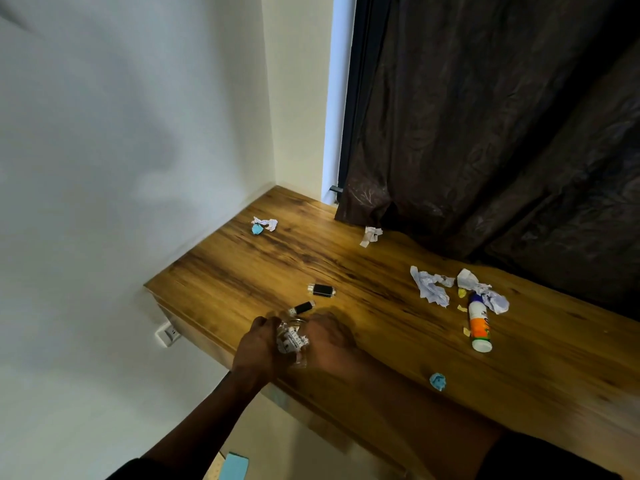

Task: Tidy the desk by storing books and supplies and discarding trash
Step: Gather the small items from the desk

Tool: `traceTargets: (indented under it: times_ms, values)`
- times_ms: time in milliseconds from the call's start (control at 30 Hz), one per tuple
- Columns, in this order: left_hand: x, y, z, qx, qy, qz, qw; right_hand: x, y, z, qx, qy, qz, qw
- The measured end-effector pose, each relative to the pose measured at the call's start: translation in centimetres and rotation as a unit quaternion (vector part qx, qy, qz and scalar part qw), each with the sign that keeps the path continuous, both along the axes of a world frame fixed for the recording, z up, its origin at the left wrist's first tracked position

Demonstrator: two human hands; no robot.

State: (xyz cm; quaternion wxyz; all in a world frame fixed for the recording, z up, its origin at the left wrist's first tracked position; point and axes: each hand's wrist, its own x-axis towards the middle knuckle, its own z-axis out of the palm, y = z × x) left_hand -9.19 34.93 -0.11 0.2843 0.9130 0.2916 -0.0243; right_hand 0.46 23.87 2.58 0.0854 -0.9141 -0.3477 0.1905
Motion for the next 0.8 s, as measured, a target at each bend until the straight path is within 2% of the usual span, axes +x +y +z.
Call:
traceTargets:
  times_ms: [433,633,800]
  values:
    - [1.4,0.3,-2.5,-0.041,-0.040,0.095,0.994,0.6,-2.5,-1.4,0.029,-0.007,0.076,0.997]
    - [1.4,0.6,-3.7,-0.139,-0.054,0.141,0.979,0.6,-2.5,-2.0,0.020,-0.040,0.102,0.994]
    - [-0.1,-1.3,-2.9,-0.177,-0.074,0.202,0.960,0.2,-4.5,-2.3,0.118,-0.033,0.079,0.989]
